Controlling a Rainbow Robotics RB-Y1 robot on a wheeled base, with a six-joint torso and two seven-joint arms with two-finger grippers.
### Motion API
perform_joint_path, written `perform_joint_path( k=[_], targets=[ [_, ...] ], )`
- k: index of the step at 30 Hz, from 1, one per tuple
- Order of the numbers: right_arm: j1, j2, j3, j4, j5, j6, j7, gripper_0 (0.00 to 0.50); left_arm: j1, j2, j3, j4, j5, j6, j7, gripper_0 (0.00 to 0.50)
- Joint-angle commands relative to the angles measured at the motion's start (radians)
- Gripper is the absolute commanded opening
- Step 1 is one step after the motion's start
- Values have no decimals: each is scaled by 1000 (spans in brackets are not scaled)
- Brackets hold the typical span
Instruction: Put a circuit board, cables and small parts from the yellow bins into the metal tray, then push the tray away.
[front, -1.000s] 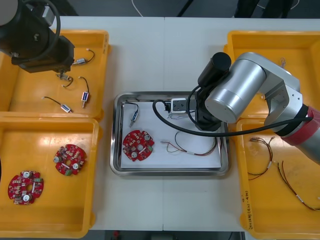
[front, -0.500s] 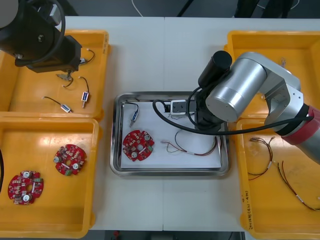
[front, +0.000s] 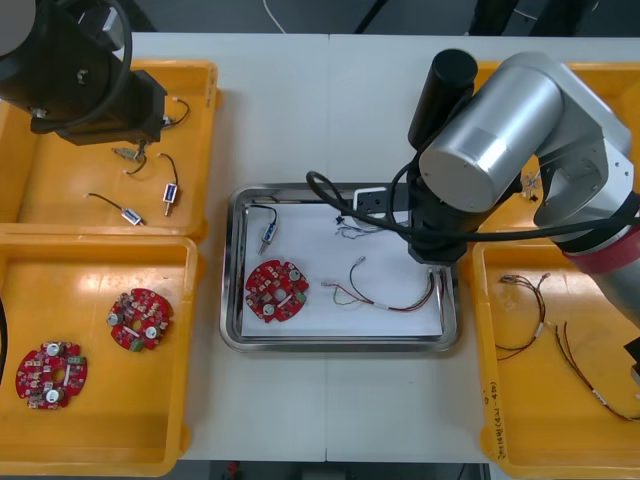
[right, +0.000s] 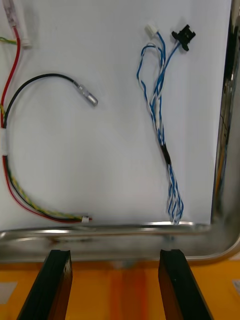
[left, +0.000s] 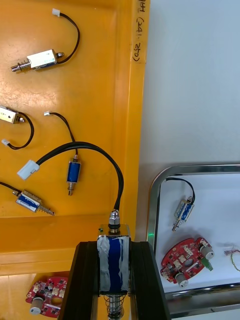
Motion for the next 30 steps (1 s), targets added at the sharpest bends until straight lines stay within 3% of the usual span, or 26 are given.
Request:
perform_joint_path(
  k=[1, 11, 23, 30],
  targets=[
    [-36, 43, -113, -61, -2, 68, -20, 500, 8, -14, -29, -43, 11, 7, -68, 0],
    [-14, 31, -239, -193, 24, 68, -260, 500, -14, -52, -102, -68, 22, 7, -60, 0],
    [152, -77, -420, -325, -2, 68, -520, 500, -47, -127, -254, -57, 3, 7, -30, 0],
    [250, -120, -546, -354, -30, 68, -645, 500, -87, -175, -343, 20, -9, -4, -14, 0]
  ],
)
